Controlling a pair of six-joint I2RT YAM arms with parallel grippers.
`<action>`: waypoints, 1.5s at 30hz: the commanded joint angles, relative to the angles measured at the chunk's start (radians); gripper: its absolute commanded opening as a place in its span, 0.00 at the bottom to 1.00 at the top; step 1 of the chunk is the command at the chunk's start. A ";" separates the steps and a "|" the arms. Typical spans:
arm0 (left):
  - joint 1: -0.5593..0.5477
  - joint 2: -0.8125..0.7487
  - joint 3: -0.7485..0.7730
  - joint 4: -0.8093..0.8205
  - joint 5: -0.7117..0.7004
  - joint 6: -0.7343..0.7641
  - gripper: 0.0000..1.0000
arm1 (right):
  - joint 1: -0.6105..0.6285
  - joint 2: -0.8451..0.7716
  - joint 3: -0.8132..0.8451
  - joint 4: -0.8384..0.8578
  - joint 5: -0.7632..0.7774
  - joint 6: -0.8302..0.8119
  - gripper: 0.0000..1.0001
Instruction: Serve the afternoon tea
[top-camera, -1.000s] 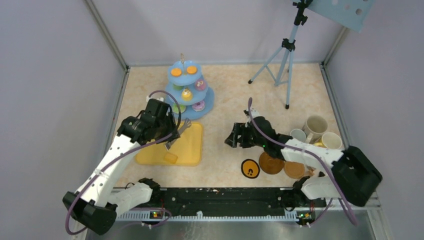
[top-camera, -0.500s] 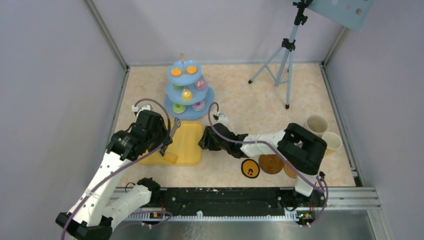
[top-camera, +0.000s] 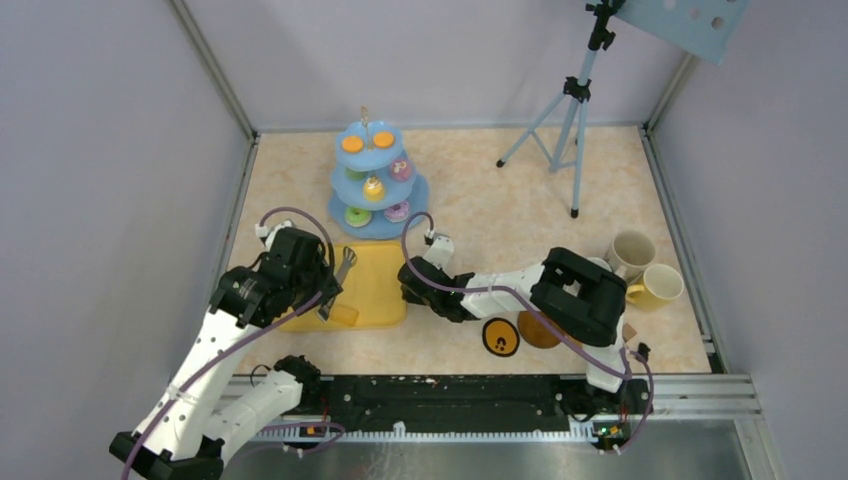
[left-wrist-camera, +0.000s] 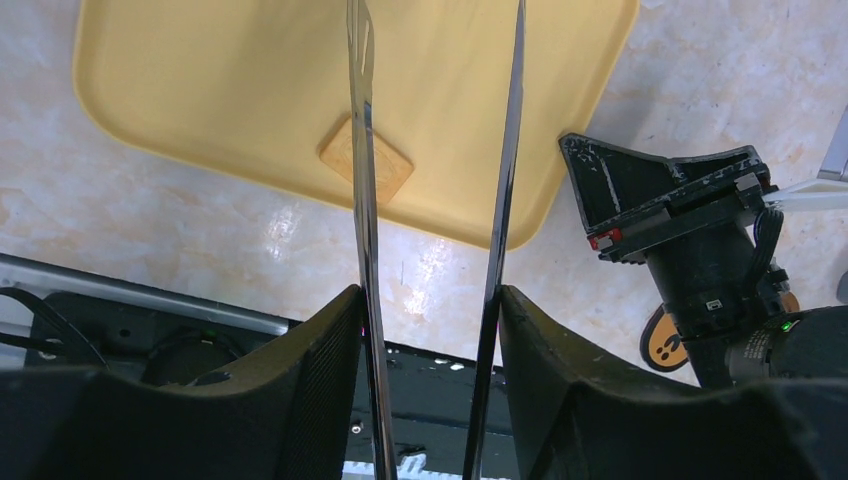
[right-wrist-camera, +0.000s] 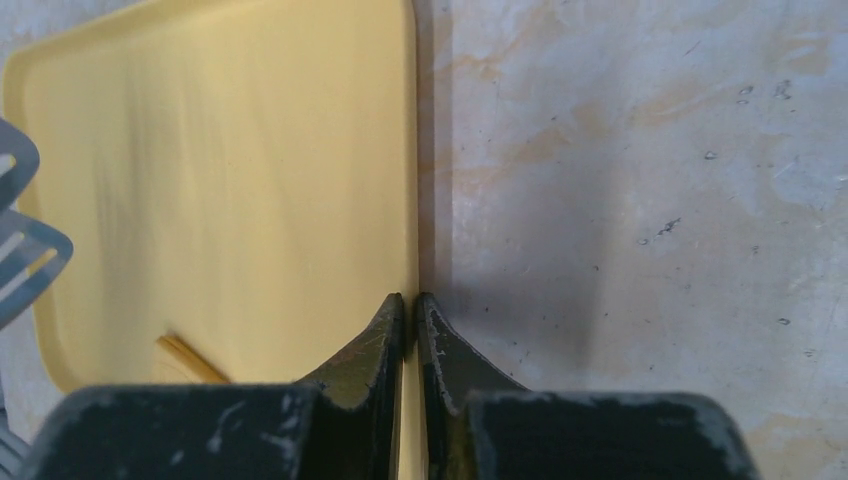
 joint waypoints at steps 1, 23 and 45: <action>0.001 -0.005 0.011 -0.031 0.014 -0.069 0.57 | 0.007 0.032 0.025 -0.032 0.117 0.063 0.03; 0.001 -0.012 0.003 -0.153 0.113 -0.283 0.51 | 0.000 0.051 0.022 -0.004 0.178 0.161 0.00; 0.002 0.080 -0.001 -0.154 0.085 -0.245 0.52 | 0.000 0.075 0.013 0.027 0.153 0.147 0.00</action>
